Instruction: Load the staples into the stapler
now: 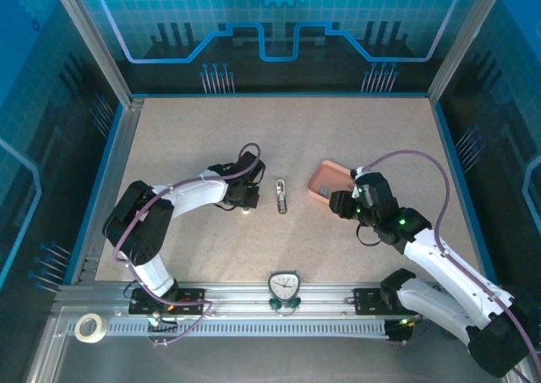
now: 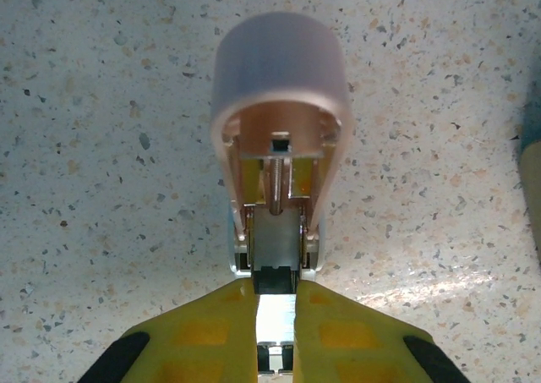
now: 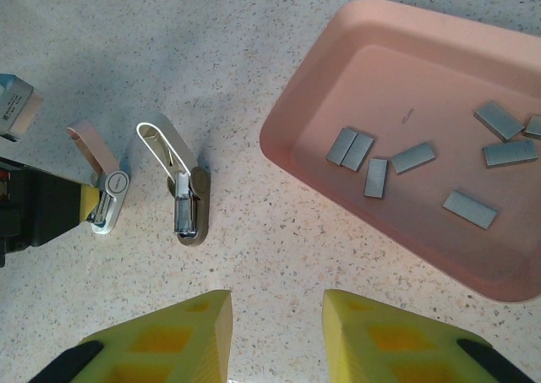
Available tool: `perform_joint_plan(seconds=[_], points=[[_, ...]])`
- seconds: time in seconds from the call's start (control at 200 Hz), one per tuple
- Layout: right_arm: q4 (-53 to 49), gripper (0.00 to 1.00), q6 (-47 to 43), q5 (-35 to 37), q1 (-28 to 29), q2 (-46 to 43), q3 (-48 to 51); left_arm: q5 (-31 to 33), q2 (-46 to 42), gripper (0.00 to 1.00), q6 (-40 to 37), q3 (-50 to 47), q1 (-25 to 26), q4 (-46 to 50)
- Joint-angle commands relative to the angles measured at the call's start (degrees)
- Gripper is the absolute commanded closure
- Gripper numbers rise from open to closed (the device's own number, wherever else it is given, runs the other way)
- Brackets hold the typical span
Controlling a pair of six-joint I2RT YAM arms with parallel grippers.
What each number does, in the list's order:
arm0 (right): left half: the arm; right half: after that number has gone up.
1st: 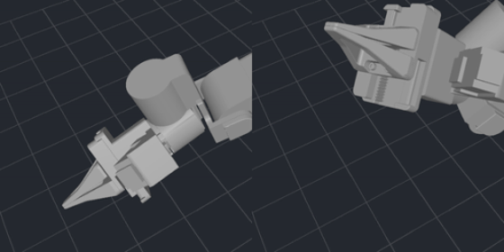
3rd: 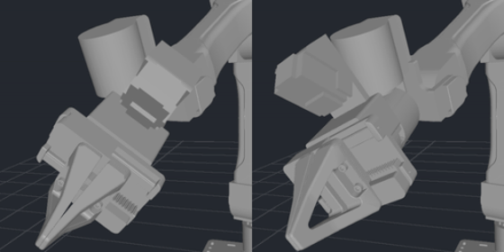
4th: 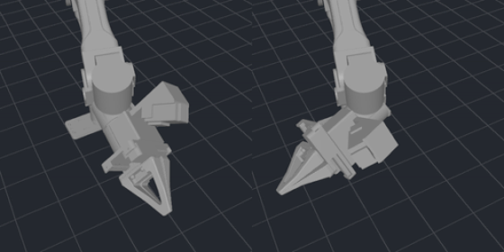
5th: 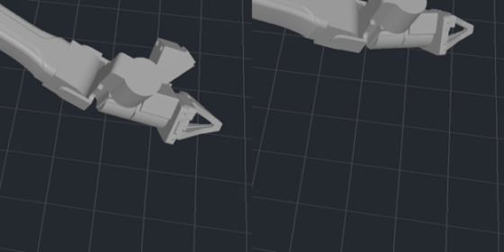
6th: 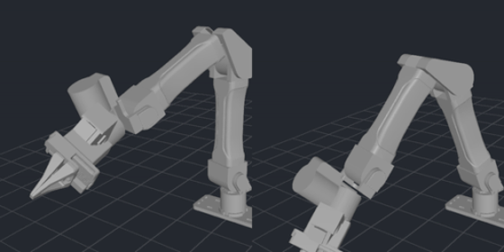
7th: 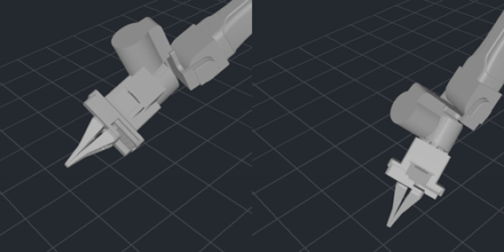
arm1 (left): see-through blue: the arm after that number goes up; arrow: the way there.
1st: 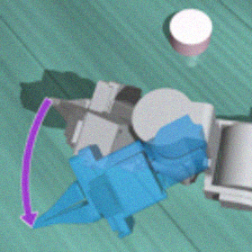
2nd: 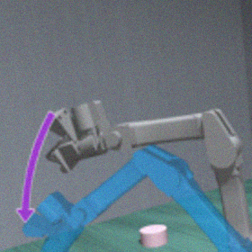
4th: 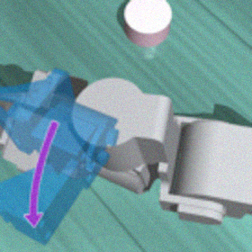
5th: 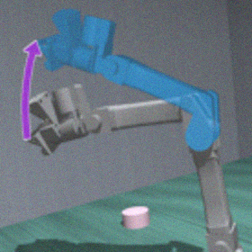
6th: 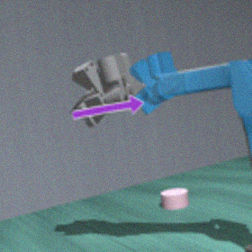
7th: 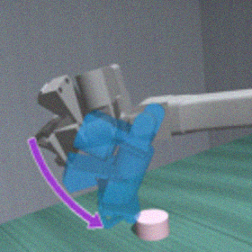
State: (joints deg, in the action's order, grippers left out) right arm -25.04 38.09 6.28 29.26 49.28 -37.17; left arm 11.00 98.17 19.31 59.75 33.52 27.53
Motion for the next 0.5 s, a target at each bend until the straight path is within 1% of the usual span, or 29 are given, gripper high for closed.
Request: perform_joint_plan(seconds=[0.0, 0.215, 0.495], points=[[-0.54, 0.66, -0.29, 1.21, 0.63, -0.84, -1.03, 1.65, 0.41, 0.85, -1.38, -0.33, 0.49, 0.95], [-0.36, 0.66, -0.29, 1.14, 0.63, -0.85, -0.89, 1.75, -1.03, 0.84, -0.69, -1.38, 0.50, 1.12], [-0.45, 0.66, -0.29, 1.19, 0.61, -1.07, -0.97, 0.59, -1.32, 0.75, -0.07, -1.21, 0.53, 1.91]])
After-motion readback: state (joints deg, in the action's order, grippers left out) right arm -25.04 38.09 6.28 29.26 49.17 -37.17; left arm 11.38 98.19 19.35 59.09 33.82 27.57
